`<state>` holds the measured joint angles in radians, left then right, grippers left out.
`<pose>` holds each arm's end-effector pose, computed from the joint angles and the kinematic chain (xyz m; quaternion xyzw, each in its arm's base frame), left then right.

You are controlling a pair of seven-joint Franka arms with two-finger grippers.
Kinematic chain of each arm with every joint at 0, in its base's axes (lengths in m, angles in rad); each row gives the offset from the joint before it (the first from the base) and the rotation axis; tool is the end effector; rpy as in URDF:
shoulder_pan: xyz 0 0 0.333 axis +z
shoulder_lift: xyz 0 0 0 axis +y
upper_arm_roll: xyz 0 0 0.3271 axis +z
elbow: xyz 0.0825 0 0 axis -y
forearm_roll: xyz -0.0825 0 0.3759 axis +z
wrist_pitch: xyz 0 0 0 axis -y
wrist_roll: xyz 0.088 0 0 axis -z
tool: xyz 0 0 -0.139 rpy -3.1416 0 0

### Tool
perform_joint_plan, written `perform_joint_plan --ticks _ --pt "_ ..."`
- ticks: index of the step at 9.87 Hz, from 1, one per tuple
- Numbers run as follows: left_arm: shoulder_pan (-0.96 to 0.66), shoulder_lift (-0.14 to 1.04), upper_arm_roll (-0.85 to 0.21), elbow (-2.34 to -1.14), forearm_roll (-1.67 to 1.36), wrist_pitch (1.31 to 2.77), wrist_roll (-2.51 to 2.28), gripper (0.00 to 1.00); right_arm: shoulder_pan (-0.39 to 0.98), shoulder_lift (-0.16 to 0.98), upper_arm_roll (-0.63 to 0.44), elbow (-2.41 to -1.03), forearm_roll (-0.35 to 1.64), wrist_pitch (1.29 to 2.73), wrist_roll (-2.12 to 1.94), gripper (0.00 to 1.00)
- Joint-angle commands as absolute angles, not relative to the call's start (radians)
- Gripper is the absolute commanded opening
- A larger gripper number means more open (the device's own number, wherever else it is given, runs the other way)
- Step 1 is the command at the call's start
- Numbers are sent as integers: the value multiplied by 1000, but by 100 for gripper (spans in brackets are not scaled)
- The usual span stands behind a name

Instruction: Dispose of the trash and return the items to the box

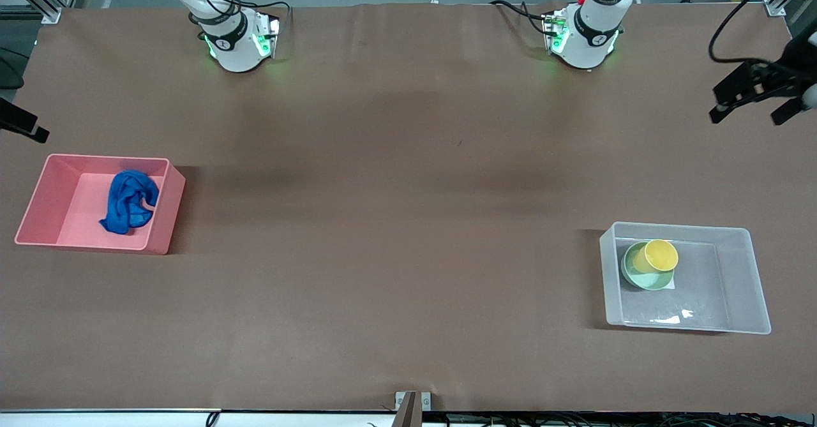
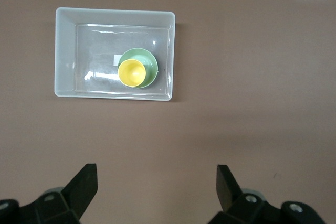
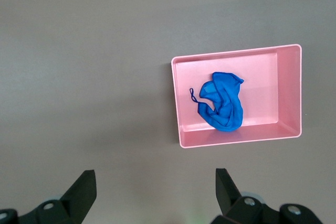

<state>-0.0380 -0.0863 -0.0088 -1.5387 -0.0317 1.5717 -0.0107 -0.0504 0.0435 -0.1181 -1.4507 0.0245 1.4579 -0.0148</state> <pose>0.5206 -0.0290 0.6648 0.9979 -0.0190 0.0591 0.0172 0.5410 -0.0868 0.6253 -0.9969 0.0756 0.0170 0.0112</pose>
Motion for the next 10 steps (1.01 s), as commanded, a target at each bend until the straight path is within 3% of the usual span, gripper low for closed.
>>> perform_joint_plan --ticks 1,10 --pt "-38 -11 -15 -1453 -14 1502 -20 100 -55 43 -115 -1448 18 1450 -28 100" --pt "-32 -29 -41 -1499 -8 1479 -8 100 -57 43 -117 -1448 18 1450 -28 100"
